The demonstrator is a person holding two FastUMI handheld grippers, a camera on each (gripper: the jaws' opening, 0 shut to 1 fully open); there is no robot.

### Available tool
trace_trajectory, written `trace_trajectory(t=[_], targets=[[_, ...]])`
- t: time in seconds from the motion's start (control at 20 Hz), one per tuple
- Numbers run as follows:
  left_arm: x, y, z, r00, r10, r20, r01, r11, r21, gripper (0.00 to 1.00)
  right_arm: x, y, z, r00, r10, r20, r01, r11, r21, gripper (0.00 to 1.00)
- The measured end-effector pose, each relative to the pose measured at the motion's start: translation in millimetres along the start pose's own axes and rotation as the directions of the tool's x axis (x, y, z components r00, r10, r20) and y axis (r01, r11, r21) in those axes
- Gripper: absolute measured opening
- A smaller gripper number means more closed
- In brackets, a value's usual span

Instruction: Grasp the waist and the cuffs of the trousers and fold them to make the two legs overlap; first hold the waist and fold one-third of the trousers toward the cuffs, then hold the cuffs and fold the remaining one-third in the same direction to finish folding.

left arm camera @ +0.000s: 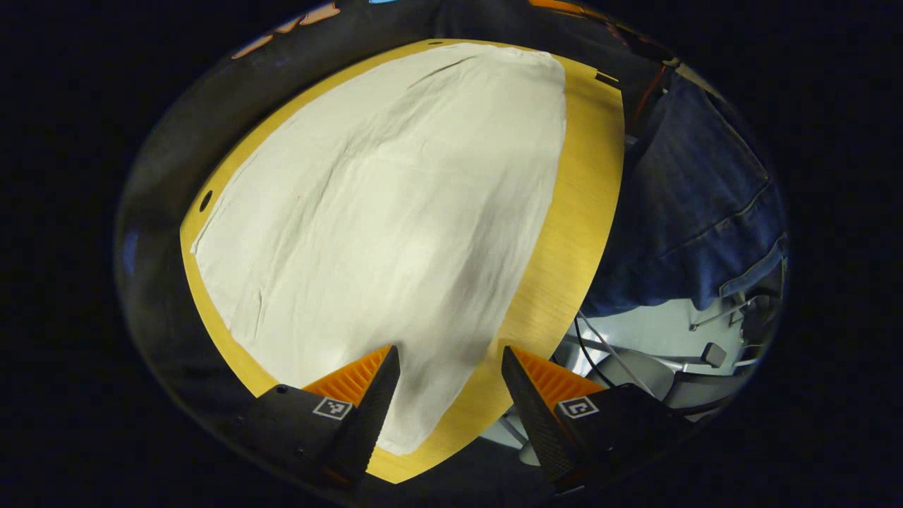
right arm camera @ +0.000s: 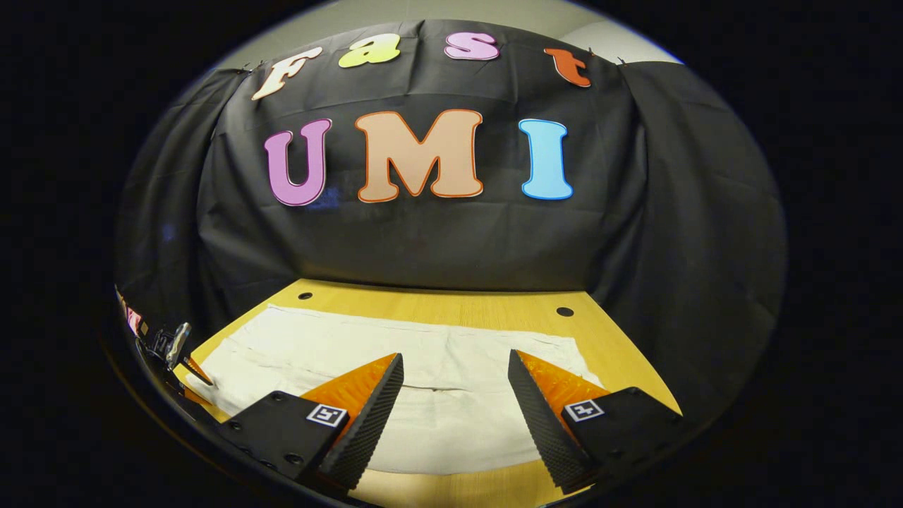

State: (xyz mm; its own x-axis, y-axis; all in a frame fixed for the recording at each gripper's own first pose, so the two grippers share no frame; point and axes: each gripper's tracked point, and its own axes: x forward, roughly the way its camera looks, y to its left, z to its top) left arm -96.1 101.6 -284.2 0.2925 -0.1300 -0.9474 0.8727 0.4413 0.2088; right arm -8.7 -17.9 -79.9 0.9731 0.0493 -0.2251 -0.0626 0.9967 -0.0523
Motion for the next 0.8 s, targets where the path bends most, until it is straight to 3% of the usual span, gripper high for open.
trace_trajectory(t=[0.15,0.2,0.25,0.3,0.7,0.8], targets=[[4,6,-7,0.999,-0.019,-0.029,0.019,1.000,0.012,0.89,2,4,-5,1.000,0.003,-0.016,-0.003,1.000,-0.009,0.92],[5,5,-9,0.999,-0.030,-0.040,0.031,0.999,0.019,0.89,3,5,-7,1.000,0.007,-0.023,-0.008,1.000,-0.013,0.96],[2,4,-9,0.998,-0.039,-0.043,0.040,0.999,0.021,0.89,4,7,-9,1.000,0.009,-0.030,-0.010,1.000,-0.020,0.92],[5,4,-10,0.998,-0.044,-0.048,0.045,0.999,0.027,0.89,4,10,-9,0.999,0.015,-0.034,-0.015,1.000,-0.022,0.96],[8,5,-11,0.992,-0.059,-0.109,0.071,0.992,0.108,0.89,14,33,-12,0.995,0.088,-0.046,-0.090,0.995,-0.044,0.93],[9,9,-10,0.992,-0.057,-0.109,0.071,0.989,0.126,0.82,15,37,-18,0.992,0.111,-0.065,-0.114,0.992,-0.060,0.93]])
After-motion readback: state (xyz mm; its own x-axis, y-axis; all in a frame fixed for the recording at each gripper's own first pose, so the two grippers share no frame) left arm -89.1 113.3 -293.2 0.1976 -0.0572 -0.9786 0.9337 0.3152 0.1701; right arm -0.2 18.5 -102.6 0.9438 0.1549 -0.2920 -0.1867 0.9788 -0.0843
